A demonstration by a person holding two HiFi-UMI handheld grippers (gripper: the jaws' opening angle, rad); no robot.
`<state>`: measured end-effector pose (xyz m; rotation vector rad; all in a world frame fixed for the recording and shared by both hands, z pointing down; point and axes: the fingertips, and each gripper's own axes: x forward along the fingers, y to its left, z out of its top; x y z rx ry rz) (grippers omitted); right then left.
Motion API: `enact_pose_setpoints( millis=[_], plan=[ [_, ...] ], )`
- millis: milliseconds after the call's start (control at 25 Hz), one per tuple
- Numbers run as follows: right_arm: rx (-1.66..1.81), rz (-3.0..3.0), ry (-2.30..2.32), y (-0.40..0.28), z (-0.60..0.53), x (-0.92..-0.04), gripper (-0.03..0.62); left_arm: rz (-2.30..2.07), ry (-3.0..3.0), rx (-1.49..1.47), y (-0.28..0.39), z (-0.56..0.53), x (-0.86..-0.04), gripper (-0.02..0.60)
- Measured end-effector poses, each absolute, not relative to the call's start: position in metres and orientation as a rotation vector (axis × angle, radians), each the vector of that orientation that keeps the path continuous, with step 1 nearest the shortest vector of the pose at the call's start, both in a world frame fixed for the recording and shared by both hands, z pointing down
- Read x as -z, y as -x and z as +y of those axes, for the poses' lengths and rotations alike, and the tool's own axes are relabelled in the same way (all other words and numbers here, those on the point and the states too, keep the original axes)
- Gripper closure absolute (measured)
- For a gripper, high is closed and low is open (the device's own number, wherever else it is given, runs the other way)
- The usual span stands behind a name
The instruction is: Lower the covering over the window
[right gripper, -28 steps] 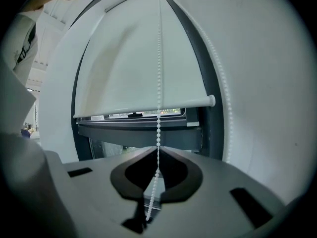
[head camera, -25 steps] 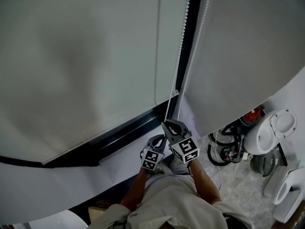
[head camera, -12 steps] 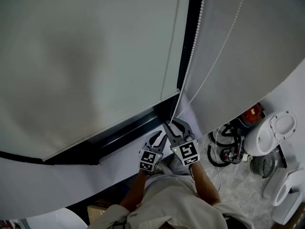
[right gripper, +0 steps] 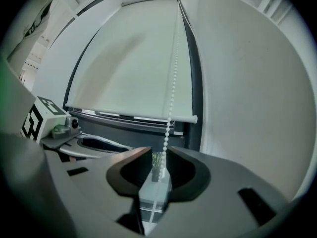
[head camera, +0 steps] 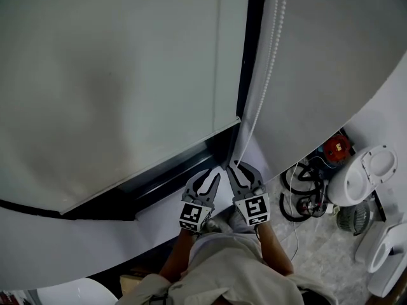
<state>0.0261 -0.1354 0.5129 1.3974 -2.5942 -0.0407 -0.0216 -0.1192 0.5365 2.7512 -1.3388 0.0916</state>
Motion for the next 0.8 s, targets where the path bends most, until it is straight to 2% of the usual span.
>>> enact_pose_setpoints(
  millis=[800],
  plan=[
    [0.095,-2.583,-1.456,-0.023,-0.136,-0.496,0.519,-1.37,-2.821,-0.031,0.036,-0.118,-0.495,0.482]
  ],
)
